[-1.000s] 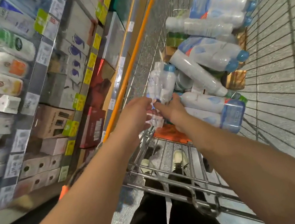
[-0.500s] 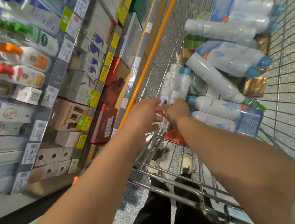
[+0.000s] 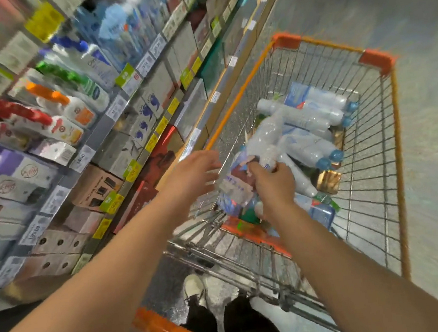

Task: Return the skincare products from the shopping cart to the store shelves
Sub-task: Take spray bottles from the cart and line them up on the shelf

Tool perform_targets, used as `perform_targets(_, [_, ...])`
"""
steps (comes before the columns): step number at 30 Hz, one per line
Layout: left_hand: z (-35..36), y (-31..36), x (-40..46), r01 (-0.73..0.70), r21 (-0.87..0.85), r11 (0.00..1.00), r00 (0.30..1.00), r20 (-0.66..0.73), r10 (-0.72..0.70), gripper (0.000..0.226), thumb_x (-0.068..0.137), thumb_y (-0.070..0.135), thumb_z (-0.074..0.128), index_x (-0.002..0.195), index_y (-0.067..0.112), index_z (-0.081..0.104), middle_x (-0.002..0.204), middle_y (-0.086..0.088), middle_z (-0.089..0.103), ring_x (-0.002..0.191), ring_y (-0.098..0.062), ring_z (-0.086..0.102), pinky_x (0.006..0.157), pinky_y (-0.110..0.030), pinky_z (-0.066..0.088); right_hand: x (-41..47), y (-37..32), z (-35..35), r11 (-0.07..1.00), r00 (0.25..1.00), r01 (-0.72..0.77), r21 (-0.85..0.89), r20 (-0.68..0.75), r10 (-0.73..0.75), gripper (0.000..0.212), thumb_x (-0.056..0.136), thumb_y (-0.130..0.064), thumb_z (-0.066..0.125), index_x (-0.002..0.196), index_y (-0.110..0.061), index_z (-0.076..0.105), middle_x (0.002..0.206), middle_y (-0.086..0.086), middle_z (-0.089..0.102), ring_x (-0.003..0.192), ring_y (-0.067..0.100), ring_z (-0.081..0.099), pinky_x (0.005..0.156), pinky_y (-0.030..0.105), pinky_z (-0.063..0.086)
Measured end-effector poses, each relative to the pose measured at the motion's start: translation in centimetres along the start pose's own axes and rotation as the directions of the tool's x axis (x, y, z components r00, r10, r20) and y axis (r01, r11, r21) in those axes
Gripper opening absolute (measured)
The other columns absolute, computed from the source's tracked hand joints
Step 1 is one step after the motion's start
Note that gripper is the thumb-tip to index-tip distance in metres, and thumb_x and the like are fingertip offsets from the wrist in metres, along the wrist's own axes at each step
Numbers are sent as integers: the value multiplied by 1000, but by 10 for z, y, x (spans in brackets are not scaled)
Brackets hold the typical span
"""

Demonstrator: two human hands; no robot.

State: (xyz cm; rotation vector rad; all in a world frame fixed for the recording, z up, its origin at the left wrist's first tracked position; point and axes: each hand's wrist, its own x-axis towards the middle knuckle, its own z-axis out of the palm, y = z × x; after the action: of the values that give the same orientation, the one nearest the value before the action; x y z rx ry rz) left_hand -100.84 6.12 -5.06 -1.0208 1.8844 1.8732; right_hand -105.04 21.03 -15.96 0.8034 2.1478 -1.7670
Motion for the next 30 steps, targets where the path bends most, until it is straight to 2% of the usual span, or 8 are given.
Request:
perform_targets(4, [-17,24,-30,-160,-51,986,987,-18,159,22,104,32,56,120,21,66,121,-4,71,106,-20,67,95,-38,53,-41,-62,-14,985,992,124,116,-46,-120,25,84,-39,77,96,-22,63,93,-5,68,81,13,66,68,30,51])
perform_targets(8, [-41,46,-59,-359,56,932,929,-80,362,19,105,32,53,118,38,65,130,14,64,129,-13,57,107,-34,48,-89,-119,-21,946,961,267,182,20,-275,20,89,-34,76,97,-20,65,86,-7,68,65,-2,61,50,12,42])
perform_targets(10, [-55,60,-76,-387,36,921,917,-93,388,25,103,43,55,127,41,64,139,15,59,134,-13,52,114,-42,44,-114,-143,-18,922,938,311,231,78,-337,17,86,-29,78,95,-19,67,84,-5,70,66,3,64,55,15,46])
perform_targets(12, [-72,75,-93,-393,-15,920,915,-111,389,35,103,46,54,138,42,58,139,19,57,131,-8,52,109,-38,46,-139,-163,-9,897,912,337,286,135,-386,16,82,-24,79,93,-20,69,82,-5,72,67,8,65,58,23,51])
perform_targets(15, [-100,91,-118,-450,-41,892,887,-138,441,40,104,45,52,145,43,52,142,22,54,124,-3,53,89,-24,46,-174,-185,10,850,842,395,350,231,-487,14,83,-22,78,89,-18,67,71,-10,67,60,8,60,54,25,50])
perform_targets(21, [-187,89,-161,-551,-39,834,822,-195,534,60,87,77,55,143,57,48,150,25,49,134,-6,51,110,-42,45,-252,-210,65,776,676,458,434,397,-621,29,70,-44,77,89,-23,69,77,-7,72,69,14,68,61,37,57])
perform_targets(25, [-244,76,-194,-632,-28,774,768,-151,622,56,96,69,52,149,55,40,151,23,50,138,-11,52,110,-50,47,-299,-217,106,753,572,427,500,496,-653,33,62,-48,79,87,-26,73,84,0,76,77,21,73,65,38,60])
perform_targets(30, [-304,59,-238,-703,28,710,683,-253,686,51,94,62,61,141,64,41,142,27,57,132,-6,56,110,-52,46,-354,-223,156,729,421,435,529,595,-684,42,63,-47,81,94,-21,71,89,-1,78,81,17,74,65,31,58])
